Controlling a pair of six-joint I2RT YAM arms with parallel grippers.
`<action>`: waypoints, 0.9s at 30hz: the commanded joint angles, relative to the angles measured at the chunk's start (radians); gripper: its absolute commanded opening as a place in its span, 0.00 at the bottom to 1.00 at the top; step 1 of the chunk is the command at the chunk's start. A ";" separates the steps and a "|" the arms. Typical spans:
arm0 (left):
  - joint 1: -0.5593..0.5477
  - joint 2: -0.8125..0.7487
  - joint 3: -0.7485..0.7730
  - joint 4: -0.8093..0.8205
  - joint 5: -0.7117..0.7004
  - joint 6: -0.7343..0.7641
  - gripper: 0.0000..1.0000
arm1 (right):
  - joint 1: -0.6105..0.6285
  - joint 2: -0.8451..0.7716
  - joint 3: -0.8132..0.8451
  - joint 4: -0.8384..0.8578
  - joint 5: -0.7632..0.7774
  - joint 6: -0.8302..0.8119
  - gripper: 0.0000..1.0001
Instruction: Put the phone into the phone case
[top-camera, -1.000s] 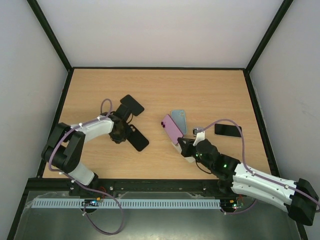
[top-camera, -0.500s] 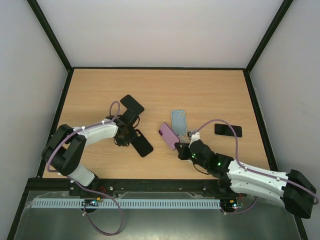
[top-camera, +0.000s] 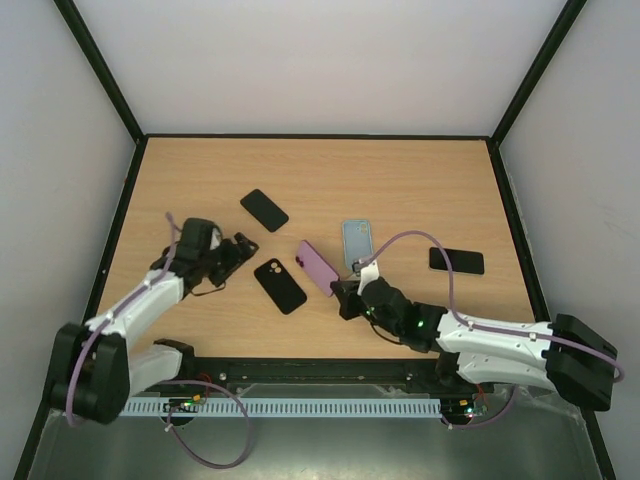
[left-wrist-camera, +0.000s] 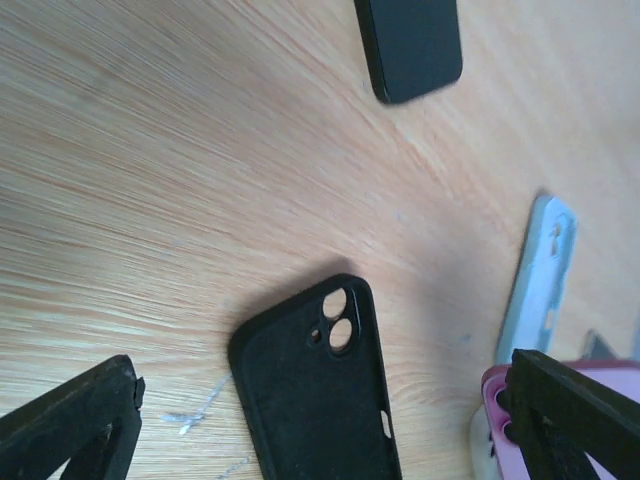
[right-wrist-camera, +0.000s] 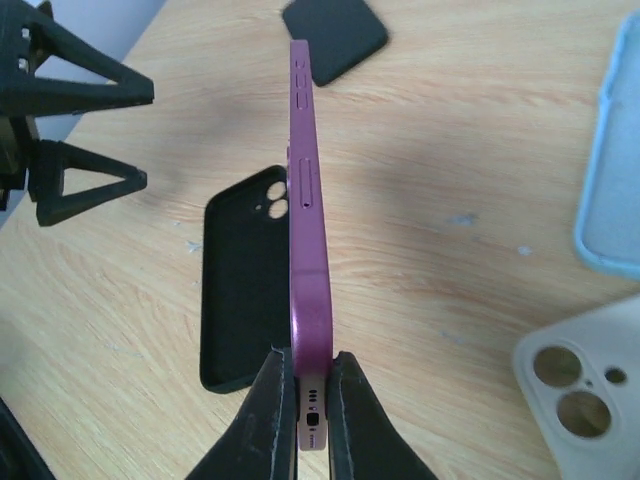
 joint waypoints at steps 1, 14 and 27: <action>0.159 -0.109 -0.085 0.112 0.236 0.077 0.99 | 0.098 0.044 0.063 0.199 0.126 -0.156 0.02; 0.336 -0.147 -0.141 0.035 0.491 0.198 0.88 | 0.242 0.410 0.252 0.234 0.397 -0.465 0.02; 0.325 -0.202 -0.202 0.076 0.514 0.149 0.76 | 0.324 0.629 0.268 0.343 0.485 -0.630 0.02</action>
